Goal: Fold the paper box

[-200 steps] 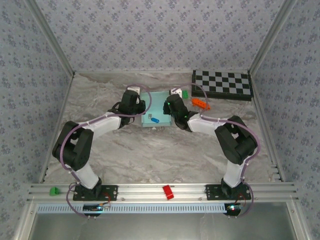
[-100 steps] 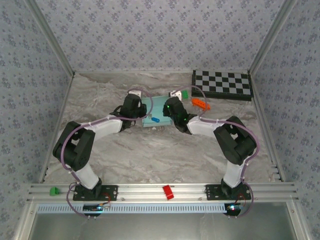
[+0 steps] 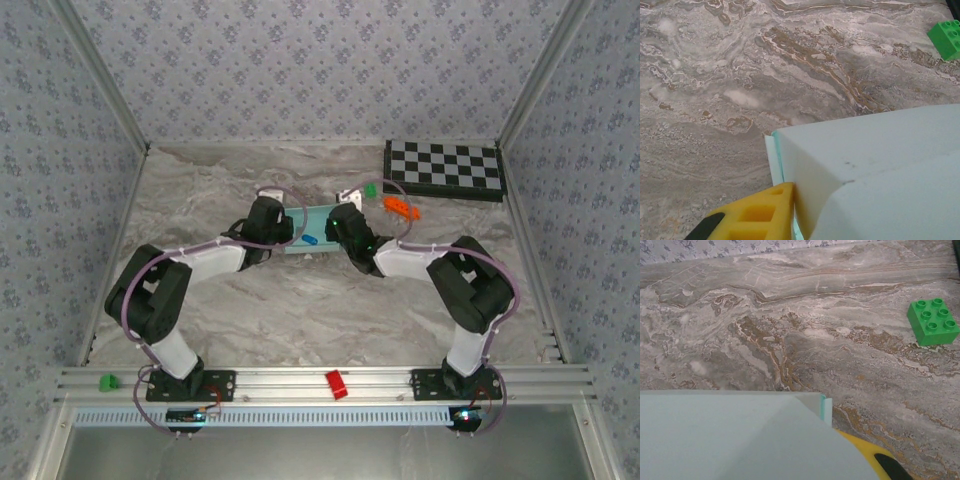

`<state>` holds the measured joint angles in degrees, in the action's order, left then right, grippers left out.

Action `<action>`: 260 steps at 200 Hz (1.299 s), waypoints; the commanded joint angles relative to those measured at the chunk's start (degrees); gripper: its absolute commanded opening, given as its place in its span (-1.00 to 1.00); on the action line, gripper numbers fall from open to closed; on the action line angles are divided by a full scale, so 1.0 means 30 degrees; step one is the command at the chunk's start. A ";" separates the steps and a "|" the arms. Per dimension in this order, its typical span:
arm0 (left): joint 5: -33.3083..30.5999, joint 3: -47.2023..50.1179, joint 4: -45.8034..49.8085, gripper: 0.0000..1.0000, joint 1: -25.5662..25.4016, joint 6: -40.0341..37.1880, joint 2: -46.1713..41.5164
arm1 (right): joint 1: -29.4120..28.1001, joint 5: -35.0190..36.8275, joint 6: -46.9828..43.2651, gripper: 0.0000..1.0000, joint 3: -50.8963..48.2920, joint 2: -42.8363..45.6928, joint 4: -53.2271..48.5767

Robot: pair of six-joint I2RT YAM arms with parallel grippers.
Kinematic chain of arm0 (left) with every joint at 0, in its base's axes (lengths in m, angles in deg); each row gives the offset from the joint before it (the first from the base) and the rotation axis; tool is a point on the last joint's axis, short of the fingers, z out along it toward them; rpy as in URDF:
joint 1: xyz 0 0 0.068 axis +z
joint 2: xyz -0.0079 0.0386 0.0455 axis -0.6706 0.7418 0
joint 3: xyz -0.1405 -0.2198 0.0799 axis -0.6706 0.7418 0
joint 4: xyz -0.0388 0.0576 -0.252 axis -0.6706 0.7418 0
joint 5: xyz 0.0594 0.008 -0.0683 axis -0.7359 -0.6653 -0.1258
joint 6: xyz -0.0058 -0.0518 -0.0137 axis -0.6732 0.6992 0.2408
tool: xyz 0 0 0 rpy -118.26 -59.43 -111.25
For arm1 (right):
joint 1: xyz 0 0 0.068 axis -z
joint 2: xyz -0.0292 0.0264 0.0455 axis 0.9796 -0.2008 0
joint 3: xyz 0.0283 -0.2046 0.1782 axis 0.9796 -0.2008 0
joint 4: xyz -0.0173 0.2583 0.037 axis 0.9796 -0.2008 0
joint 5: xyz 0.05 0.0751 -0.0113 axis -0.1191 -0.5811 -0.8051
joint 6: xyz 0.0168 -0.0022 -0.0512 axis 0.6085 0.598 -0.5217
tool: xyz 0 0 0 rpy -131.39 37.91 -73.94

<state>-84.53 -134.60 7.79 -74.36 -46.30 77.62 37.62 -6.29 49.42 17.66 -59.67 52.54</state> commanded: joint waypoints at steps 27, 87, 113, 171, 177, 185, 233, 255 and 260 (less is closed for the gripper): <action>-0.0009 0.0847 0.0054 -0.63 -0.0495 0.0367 -0.0645 | -0.0593 0.0151 0.0082 -0.73 -0.0878 0.0642 0.0139; 0.0178 0.1519 -0.0357 -0.62 -0.0764 0.0638 -0.0718 | -0.0961 0.0415 0.0268 -0.72 -0.1313 0.0651 0.0061; 0.0336 0.1576 -0.0420 -0.62 -0.0834 0.0646 -0.0696 | -0.1079 0.0519 0.0308 -0.73 -0.1269 0.0560 -0.0074; -0.0068 0.2124 -0.0409 -0.62 -0.0889 0.0841 -0.1057 | -0.1452 0.0855 0.0483 -0.73 -0.1372 0.0427 -0.0251; -0.0096 0.2187 -0.0418 -0.62 -0.0881 0.0844 -0.1090 | -0.1510 0.0885 0.0528 -0.73 -0.1362 0.0419 -0.0250; -0.0154 0.2258 -0.0412 -0.62 -0.0896 0.0872 -0.1146 | -0.1540 0.0910 0.0555 -0.73 -0.1379 0.0368 -0.0306; -0.0362 0.2592 -0.0440 -0.60 -0.0903 0.0932 -0.1381 | -0.1837 0.1465 0.0842 -0.72 -0.1677 0.0395 -0.0557; -0.0537 0.2805 -0.0447 -0.56 -0.0908 0.0932 -0.1496 | -0.1924 0.1610 0.0937 -0.72 -0.1822 0.0413 -0.0661; -0.0613 0.2860 -0.0440 -0.55 -0.0910 0.0932 -0.1531 | -0.1919 0.1643 0.0951 -0.72 -0.1848 0.0420 -0.0662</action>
<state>-85.10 -127.21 6.20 -76.42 -44.14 74.71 32.70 -2.20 50.82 13.36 -58.53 52.48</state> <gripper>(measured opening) 0.215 0.139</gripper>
